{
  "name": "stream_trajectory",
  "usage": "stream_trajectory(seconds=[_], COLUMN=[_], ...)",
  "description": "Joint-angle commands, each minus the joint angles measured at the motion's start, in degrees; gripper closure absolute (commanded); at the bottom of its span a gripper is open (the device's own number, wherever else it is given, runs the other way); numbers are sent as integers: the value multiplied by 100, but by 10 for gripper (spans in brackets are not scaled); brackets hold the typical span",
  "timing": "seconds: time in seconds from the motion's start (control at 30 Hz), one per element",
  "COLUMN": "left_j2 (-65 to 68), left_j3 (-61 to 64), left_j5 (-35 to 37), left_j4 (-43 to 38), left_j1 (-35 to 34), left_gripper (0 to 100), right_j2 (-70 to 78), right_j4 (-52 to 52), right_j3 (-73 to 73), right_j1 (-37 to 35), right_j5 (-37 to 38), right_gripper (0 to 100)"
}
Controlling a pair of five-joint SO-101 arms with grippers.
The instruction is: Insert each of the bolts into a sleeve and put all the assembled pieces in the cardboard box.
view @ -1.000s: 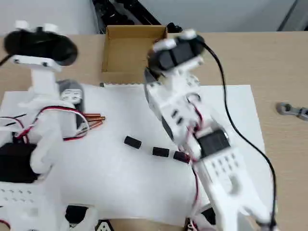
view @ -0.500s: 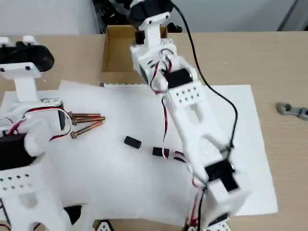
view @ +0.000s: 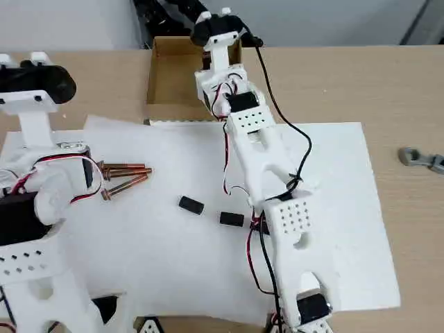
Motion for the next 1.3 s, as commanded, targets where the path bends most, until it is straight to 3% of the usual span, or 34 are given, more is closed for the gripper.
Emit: stream_trajectory(seconds=[0.0,0.07,0.2,0.27,0.47,0.63,0.73,0.9,0.97,1.1,1.27], left_j2=[-70,-70,-62,-62,-62,0,211,835,1125,1723,2514], left_j3=[-22,-22,-13,48,382,382,365,75,-119,-514,-760], left_j5=[-18,-18,-18,-18,-18,-35,-18,-18,-18,-35,-396], left_j4=[9,9,9,-9,-26,0,132,431,475,686,888], left_j1=[-9,-9,-9,-9,0,0,-9,-9,-9,0,9], left_gripper=[994,994,994,994,994,987,915,907,907,904,903], right_j2=[435,752,1138,1262,1481,1446,1156,620,409,-31,-655], right_j4=[13,110,778,1033,1631,2703,3530,4857,5174,5833,5930], right_j3=[-1169,-1459,-1987,-2268,-3112,-3947,-3938,-3938,-3938,-3938,-3938], right_j1=[119,145,75,48,31,40,66,57,75,75,92], right_j5=[-18,-18,-53,-53,-62,-343,-527,-835,-835,-835,-800], right_gripper=[993,963,807,786,837,840,841,911,995,991,994])
